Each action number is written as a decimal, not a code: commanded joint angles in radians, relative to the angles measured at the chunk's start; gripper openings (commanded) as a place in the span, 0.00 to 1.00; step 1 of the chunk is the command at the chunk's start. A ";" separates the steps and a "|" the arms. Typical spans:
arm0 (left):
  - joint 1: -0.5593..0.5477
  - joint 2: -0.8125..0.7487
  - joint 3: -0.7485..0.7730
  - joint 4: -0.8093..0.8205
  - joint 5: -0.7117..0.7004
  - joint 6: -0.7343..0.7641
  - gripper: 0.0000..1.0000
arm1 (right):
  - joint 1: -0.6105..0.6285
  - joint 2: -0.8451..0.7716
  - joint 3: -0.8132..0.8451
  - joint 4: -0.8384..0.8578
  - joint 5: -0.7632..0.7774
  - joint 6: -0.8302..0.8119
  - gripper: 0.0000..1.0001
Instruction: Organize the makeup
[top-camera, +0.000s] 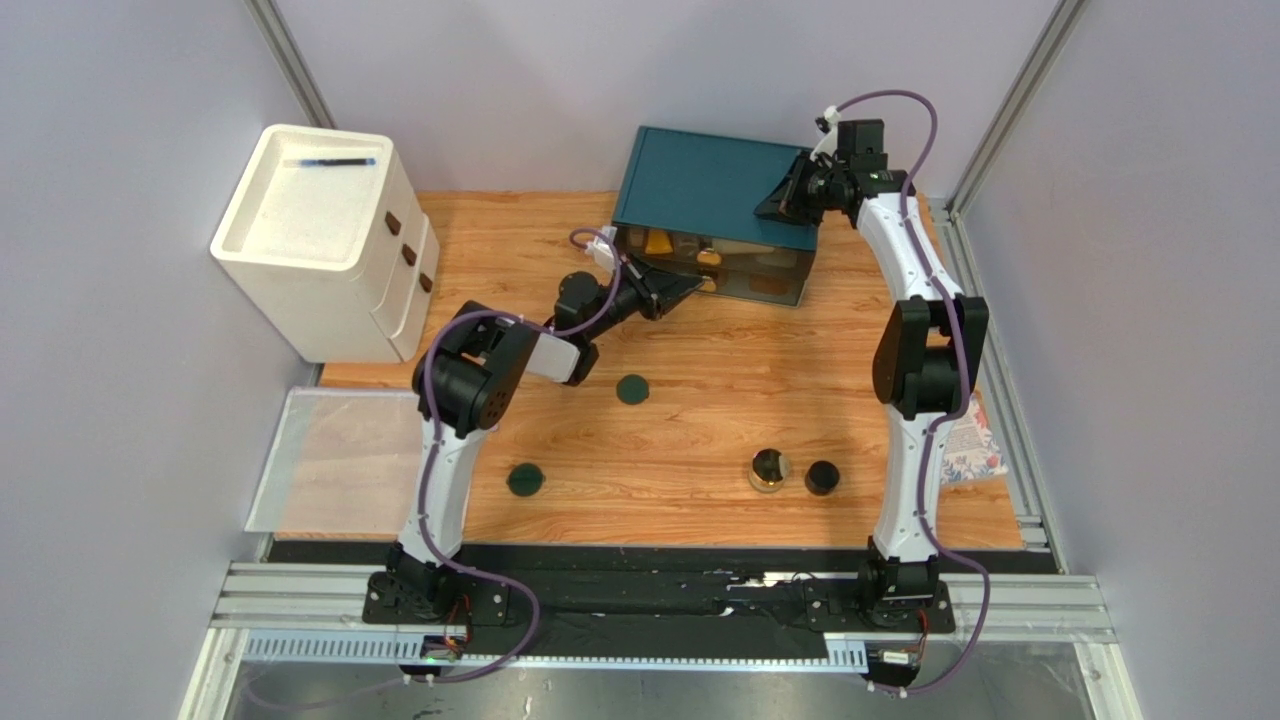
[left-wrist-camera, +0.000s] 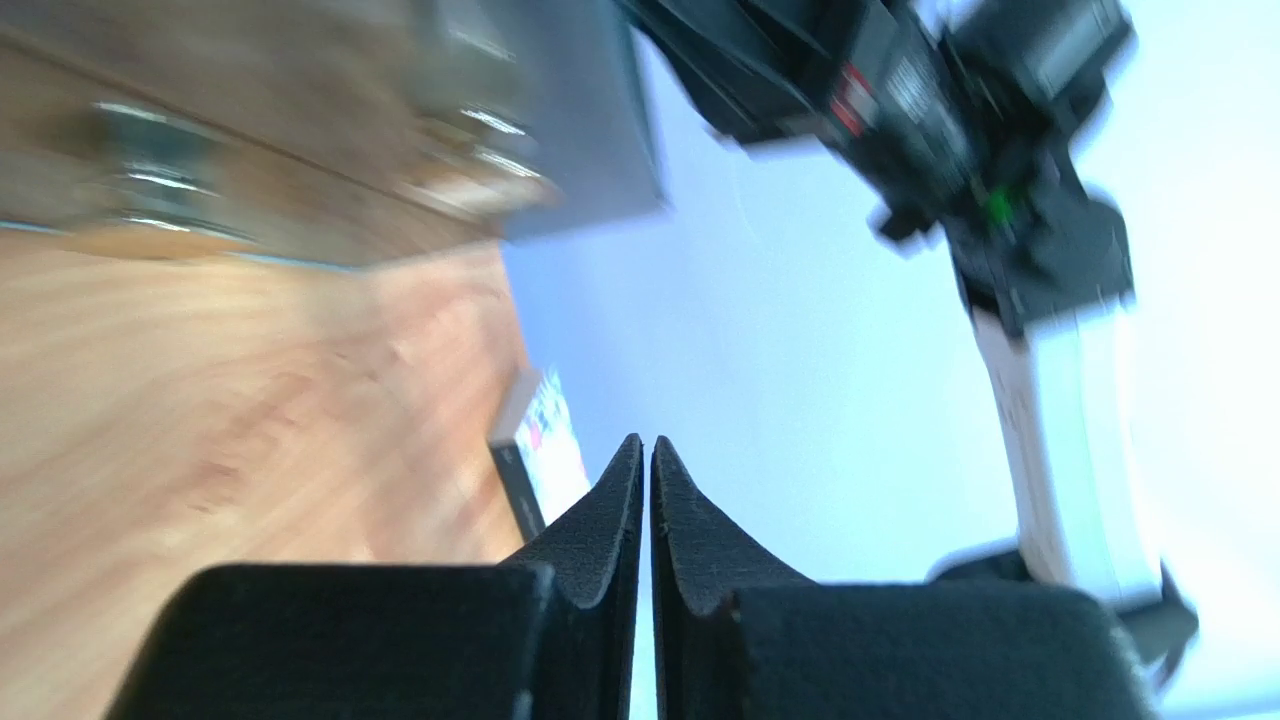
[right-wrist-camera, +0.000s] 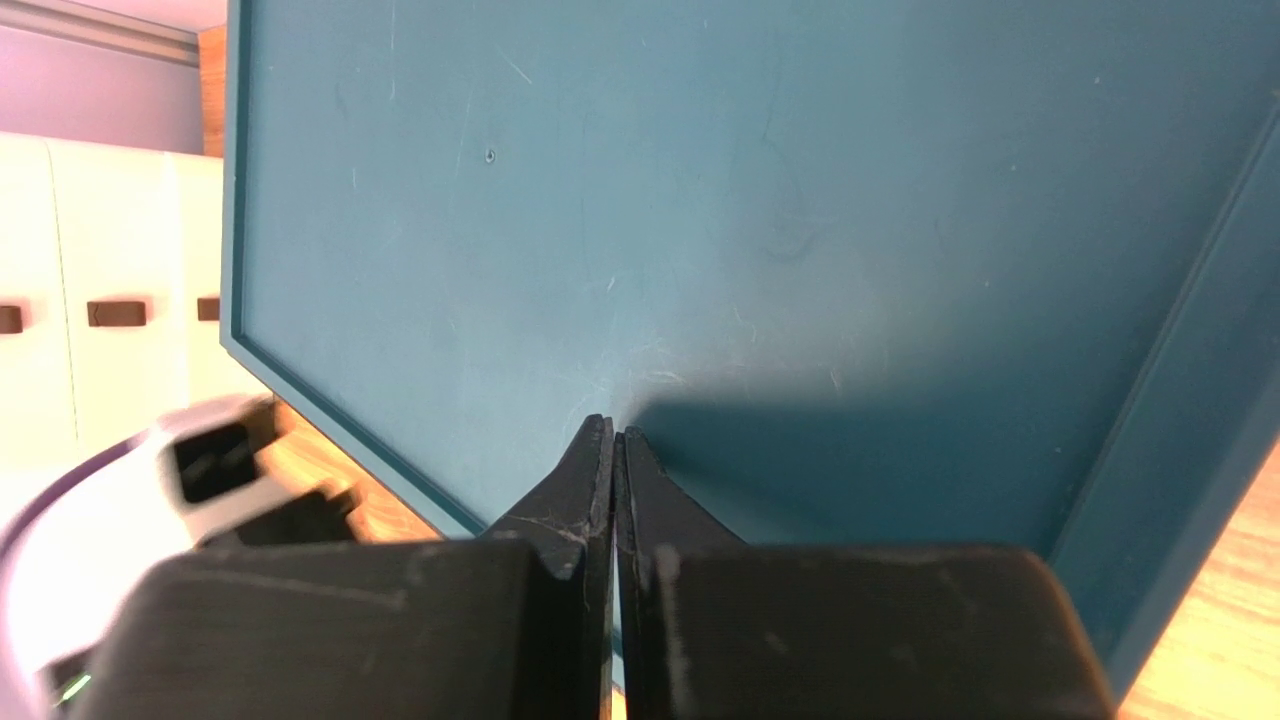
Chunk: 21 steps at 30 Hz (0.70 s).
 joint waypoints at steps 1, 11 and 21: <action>-0.008 -0.221 -0.070 0.007 0.207 0.204 0.08 | -0.006 0.072 0.011 -0.226 0.082 -0.038 0.00; 0.107 -0.502 0.152 -0.986 0.184 0.881 0.08 | -0.023 0.070 0.184 -0.178 0.046 0.050 0.00; 0.274 -0.338 0.534 -1.414 -0.019 1.072 0.21 | -0.080 -0.058 0.036 0.084 0.048 0.251 0.29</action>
